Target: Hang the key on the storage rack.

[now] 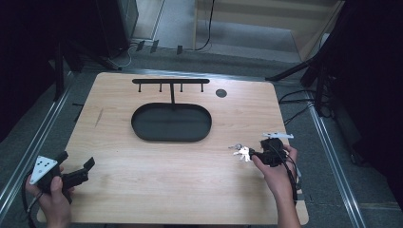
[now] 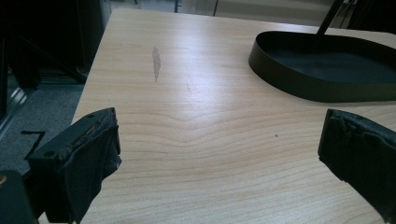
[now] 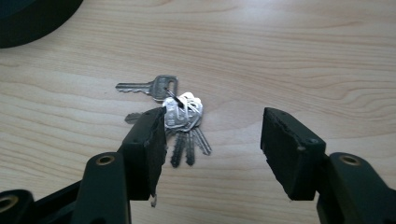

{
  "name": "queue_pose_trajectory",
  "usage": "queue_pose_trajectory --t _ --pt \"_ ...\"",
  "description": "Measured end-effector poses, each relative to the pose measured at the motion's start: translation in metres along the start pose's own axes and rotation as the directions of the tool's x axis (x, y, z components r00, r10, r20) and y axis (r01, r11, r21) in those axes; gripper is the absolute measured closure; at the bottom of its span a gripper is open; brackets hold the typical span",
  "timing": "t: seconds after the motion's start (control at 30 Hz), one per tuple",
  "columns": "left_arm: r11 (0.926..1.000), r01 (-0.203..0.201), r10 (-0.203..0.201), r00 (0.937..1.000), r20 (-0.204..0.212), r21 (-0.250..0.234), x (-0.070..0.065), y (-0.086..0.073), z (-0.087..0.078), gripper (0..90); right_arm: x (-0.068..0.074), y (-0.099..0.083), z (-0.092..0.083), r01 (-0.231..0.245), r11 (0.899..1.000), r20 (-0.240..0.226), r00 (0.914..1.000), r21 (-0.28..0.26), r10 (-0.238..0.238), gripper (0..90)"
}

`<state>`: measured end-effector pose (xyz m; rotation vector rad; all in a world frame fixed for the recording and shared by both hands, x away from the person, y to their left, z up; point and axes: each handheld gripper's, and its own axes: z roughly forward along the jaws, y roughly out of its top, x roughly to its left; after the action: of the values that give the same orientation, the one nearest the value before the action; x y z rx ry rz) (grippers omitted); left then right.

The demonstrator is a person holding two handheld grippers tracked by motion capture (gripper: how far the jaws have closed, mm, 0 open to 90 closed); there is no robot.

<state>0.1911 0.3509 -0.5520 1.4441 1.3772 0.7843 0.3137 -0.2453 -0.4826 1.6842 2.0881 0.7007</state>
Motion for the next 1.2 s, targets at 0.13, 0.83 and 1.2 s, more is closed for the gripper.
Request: queue_pose_trajectory --t 0.13,0.83,1.2 --pt "1.0000 0.000 0.000 1.0000 0.000 0.003 0.000 0.000 0.000 0.0 0.006 0.017 0.007 -0.037 0.996 0.027 0.9990 0.086 0.034 42.5" --pt "0.9999 -0.006 0.006 0.9999 0.008 0.014 0.000 0.001 0.001 0.0 0.022 0.039 0.051 -0.278 0.905 0.148 0.9590 0.323 0.242 24.8" --pt "0.9999 -0.004 0.004 0.9999 0.014 0.015 0.000 0.001 0.001 0.0 0.021 0.031 0.056 -0.260 0.901 0.129 0.9650 0.346 0.229 34.2"
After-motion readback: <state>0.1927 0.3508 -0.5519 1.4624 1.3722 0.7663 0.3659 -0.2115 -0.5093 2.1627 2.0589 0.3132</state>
